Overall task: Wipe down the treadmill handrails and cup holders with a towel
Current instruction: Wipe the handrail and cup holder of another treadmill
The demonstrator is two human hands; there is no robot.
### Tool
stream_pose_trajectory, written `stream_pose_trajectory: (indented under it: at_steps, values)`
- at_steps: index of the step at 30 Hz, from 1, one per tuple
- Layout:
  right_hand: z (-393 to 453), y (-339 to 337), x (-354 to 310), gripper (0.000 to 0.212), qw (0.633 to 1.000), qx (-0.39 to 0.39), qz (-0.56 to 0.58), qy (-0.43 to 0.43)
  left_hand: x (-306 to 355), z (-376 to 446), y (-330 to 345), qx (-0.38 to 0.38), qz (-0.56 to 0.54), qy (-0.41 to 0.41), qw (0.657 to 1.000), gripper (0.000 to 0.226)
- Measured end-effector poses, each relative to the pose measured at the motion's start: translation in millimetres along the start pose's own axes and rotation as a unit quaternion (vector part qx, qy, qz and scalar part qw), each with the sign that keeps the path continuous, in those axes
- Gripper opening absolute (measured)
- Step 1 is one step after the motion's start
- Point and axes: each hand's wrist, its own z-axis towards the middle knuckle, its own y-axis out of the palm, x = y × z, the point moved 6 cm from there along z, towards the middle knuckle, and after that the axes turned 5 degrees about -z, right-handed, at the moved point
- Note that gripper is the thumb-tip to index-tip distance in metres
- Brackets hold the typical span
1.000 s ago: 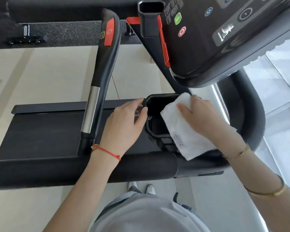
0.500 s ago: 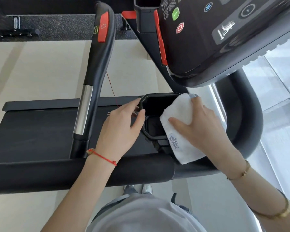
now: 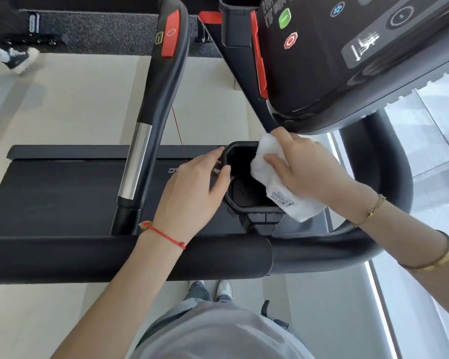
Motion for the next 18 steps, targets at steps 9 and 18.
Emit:
stream_pose_trajectory:
  at_steps: [9,18]
  values:
    - [17.1,-2.0,-20.8,0.043,0.980,0.044,-0.160,-0.109,2.5,0.0,0.3,-0.009,0.004,-0.004,1.000,0.050]
    - [19.4,1.3,-26.6,0.047,0.973,0.080,-0.168,-0.136,5.9,-0.6,-1.5,0.012,-0.001,-0.002,1.000,0.035]
